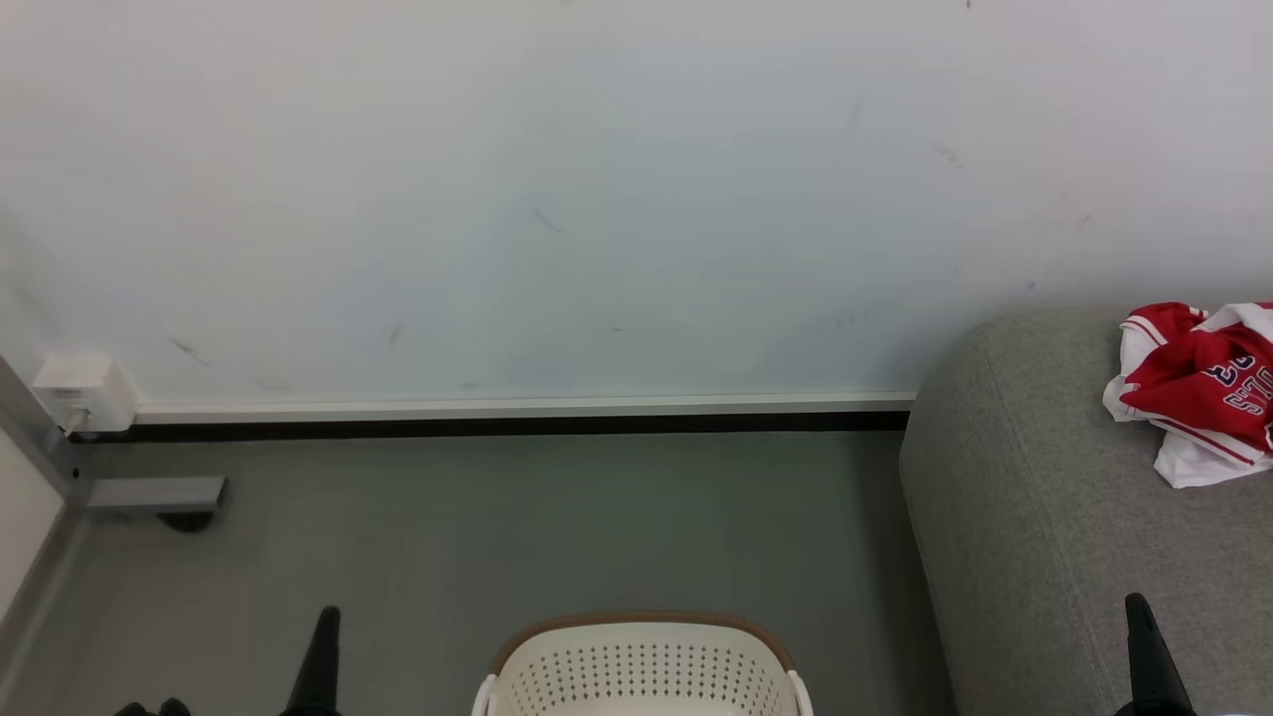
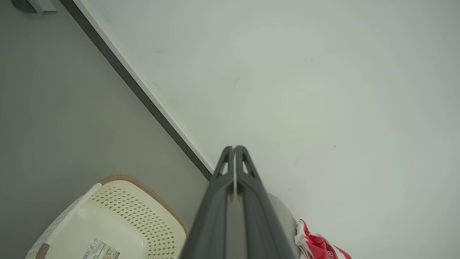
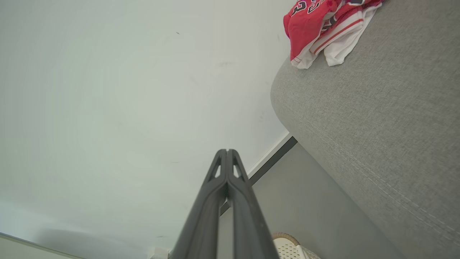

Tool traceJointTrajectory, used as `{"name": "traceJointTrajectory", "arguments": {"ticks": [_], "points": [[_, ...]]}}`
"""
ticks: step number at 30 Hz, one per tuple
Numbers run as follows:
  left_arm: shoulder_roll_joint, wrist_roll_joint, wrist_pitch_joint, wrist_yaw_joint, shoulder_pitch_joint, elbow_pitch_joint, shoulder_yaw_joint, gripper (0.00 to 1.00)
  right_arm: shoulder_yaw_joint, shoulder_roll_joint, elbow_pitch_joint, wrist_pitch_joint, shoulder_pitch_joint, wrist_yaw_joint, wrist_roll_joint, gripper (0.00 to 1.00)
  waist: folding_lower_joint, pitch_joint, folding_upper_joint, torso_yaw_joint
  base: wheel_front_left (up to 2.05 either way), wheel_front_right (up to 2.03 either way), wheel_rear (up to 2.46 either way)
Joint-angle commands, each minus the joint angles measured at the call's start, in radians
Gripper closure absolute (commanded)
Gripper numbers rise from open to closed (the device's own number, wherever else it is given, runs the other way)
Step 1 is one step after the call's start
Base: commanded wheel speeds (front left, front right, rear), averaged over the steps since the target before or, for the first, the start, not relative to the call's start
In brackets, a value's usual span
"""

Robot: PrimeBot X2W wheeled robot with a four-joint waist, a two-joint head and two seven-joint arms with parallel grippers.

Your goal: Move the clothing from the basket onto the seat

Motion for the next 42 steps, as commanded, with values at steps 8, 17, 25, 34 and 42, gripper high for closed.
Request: {"name": "traceJointTrajectory", "arguments": {"ticks": [8,17,25,34,42], "points": [[-0.001,-0.108,0.028,-0.017,-0.039,-0.006,0.018,1.00,-0.009,-0.011,-0.003,0.028,-0.036,-0.001,0.118,1.00,-0.0001,0.007,-0.0001,-0.002,0.00,0.00,0.00],[-0.003,-0.181,0.049,-0.024,-0.051,-0.004,0.029,1.00,-0.013,-0.012,-0.001,0.048,-0.053,-0.001,0.200,1.00,-0.0001,0.014,-0.0001,-0.003,0.00,0.00,0.00],[-0.004,-0.248,0.068,-0.032,-0.065,-0.002,0.038,1.00,-0.017,-0.012,0.000,0.068,-0.066,-0.001,0.275,1.00,-0.0001,0.020,-0.0001,-0.005,0.00,0.00,0.00],[-0.006,-0.321,0.089,-0.040,-0.078,0.000,0.047,1.00,-0.021,-0.012,0.002,0.089,-0.079,-0.002,0.353,1.00,-0.0001,0.027,-0.0001,-0.006,0.00,0.00,0.00],[-0.008,-0.381,0.105,-0.046,-0.088,0.002,0.055,1.00,-0.024,-0.013,0.004,0.105,-0.091,-0.002,0.419,1.00,-0.0001,0.034,-0.0001,-0.008,0.00,0.00,0.00]]}}
